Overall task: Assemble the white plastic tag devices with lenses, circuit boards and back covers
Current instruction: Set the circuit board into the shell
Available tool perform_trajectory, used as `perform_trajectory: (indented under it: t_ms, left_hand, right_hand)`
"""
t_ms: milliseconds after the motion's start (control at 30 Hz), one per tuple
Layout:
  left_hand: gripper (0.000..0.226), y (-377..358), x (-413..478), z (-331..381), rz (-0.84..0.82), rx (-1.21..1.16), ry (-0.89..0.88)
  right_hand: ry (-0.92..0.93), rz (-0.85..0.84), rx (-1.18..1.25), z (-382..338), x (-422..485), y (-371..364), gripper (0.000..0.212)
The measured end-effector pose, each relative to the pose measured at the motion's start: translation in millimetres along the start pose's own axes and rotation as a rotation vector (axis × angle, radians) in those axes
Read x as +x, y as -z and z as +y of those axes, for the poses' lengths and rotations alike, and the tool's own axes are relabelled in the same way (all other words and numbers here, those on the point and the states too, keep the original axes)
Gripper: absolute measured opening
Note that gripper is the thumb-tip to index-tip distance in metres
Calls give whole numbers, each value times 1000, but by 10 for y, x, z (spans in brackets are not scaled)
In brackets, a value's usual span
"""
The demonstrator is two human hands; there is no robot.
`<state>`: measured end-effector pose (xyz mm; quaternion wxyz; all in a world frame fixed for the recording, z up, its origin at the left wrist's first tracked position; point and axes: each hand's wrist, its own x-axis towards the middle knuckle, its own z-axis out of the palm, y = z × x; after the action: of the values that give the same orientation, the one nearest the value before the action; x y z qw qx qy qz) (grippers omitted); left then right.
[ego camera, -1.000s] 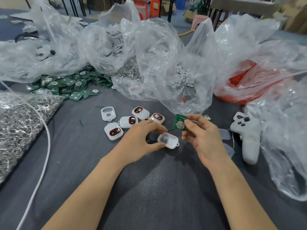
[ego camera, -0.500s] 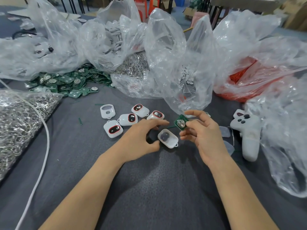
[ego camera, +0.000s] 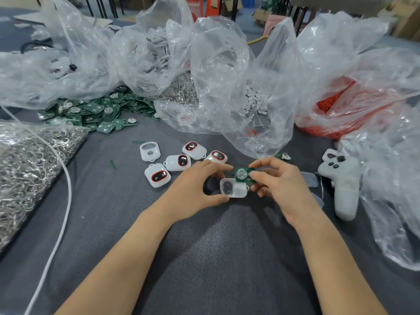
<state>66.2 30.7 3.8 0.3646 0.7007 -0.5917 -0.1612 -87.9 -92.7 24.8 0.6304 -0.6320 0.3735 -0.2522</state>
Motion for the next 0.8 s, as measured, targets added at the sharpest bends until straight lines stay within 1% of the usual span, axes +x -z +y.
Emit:
perform_trajectory:
  t_ms: [167,300,400,500,633,700,733,800]
  left_hand:
    - [54,5,4,7,-9,13,10]
    - [49,-6,-11,10,19,1,5]
    - [52,-18,-4,-11,35,-25,7]
    - [54,-22,6,-28,56,-45,21]
    - [44,-24,12,-13,135,-59,41]
    - [40,-19,7,2,124,-74,45]
    - [45,-21,-2,10,93,-83,48]
    - [60,-35,-20,20,12,-46,44]
  right_hand:
    - [31,61,-19,29,28,48,16]
    - [47,107,-59,54,41,36,19]
    - [4,70,-25,41,19,17,18]
    - [-16,41,-65,26,-3,18,16]
    - [20,14,-125,19,-8,31,19]
    - [62,-8,-139,12,-12,27,21]
    - [81,-17,-151,13,-16,19,22]
    - [107,-21,-186,26,-22,-1,22]
